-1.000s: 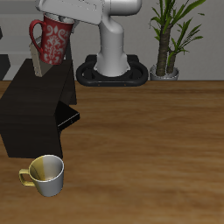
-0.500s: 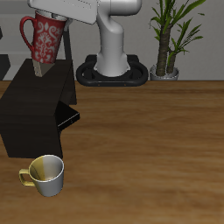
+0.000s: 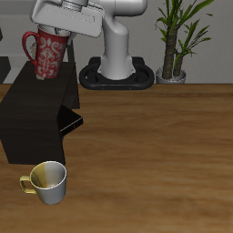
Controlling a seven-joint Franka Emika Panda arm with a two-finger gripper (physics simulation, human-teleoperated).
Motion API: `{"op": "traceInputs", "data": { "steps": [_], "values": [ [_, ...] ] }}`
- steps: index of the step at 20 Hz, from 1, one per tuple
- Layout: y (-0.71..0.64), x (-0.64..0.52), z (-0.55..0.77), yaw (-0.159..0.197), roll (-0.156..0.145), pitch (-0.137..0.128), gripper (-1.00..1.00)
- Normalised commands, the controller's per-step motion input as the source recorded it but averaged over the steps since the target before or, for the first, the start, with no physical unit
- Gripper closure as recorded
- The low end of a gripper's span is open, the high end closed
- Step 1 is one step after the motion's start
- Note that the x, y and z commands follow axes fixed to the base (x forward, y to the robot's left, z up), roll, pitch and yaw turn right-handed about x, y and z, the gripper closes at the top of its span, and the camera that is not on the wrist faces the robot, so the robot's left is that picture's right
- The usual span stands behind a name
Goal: Yellow book upright top shelf and black book top region shelf and red mug top shelf
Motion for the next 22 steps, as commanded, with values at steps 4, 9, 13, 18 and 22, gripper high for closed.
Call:
{"op": "traceInputs", "data": {
  "steps": [4,9,13,18,22],
  "values": [
    [-0.27,0.18,-0.44,-0.057,-0.081,0.077,1.00],
    [-0.21,0.08,-0.32,-0.030,-0.069,0.051,-1.00],
    [-0.15,0.03,-0.15,-0.026,-0.041,0.033,-1.00],
    [-0.05,-0.01,-0.05,-0.019,0.003,0.017,-1.00],
    [0.02,-0.05,0.06,0.009,-0.011,-0.011,-1.00]
  ]
}}
